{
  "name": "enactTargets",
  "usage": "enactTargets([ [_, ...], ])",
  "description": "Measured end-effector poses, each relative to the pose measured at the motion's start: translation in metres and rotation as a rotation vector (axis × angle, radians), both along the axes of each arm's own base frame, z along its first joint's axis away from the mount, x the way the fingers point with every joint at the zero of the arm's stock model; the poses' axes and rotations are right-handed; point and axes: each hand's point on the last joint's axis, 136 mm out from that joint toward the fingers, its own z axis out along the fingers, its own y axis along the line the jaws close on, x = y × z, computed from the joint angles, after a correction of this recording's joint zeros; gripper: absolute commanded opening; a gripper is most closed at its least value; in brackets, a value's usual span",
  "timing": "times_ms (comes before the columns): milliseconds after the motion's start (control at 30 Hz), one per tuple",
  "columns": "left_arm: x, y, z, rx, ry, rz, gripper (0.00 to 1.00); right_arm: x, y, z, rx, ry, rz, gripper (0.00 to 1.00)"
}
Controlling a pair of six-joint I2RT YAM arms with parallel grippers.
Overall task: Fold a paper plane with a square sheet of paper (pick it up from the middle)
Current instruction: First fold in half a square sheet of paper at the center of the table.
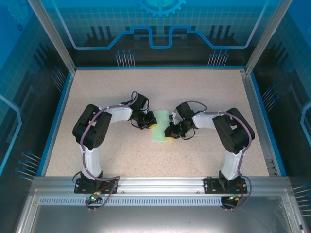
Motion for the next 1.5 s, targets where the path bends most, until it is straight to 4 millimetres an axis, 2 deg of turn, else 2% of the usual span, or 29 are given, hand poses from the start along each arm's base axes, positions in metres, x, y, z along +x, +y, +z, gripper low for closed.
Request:
enactTargets([
  [133,0.0,0.0,0.0,0.0,0.0,0.0,0.09,-0.013,-0.009,0.006,-0.031,0.028,0.004,0.1],
  [200,0.0,0.0,0.0,0.0,0.0,0.0,0.09,-0.011,-0.01,0.014,-0.037,0.01,0.0,0.1],
  [367,0.0,0.0,0.0,0.001,0.002,0.0,0.09,0.015,0.004,0.03,-0.039,-0.074,-0.001,0.09],
  [467,0.0,0.0,0.0,0.001,0.003,0.0,0.09,0.025,0.019,0.023,-0.044,-0.102,0.02,0.09],
  [633,0.0,0.0,0.0,0.003,0.006,0.0,0.09,0.012,0.018,0.0,-0.089,-0.077,0.046,0.09],
  [833,0.0,-0.001,0.0,0.003,0.007,0.0,0.09,0.008,0.015,0.0,-0.073,-0.13,0.081,0.09],
  [1067,0.0,-0.001,0.0,0.004,0.007,0.001,0.09,-0.021,-0.003,-0.001,-0.076,-0.142,0.104,0.09],
  [1233,0.0,-0.001,0.0,0.006,0.005,-0.001,0.09,-0.03,-0.011,0.007,-0.09,-0.113,0.091,0.09],
  [1300,0.0,-0.001,0.0,0.007,0.005,-0.002,0.09,-0.022,-0.011,0.019,-0.086,-0.131,0.062,0.09],
  [1333,0.001,-0.001,0.001,0.008,0.005,-0.002,0.09,-0.011,-0.008,0.029,-0.077,-0.155,0.043,0.09],
  [1433,0.001,-0.002,0.001,0.02,0.002,-0.006,0.09,0.032,0.005,0.053,-0.049,-0.237,-0.01,0.08],
  [1500,0.001,-0.002,0.001,0.027,0.003,-0.008,0.09,0.062,0.016,0.057,-0.035,-0.271,-0.034,0.08],
])
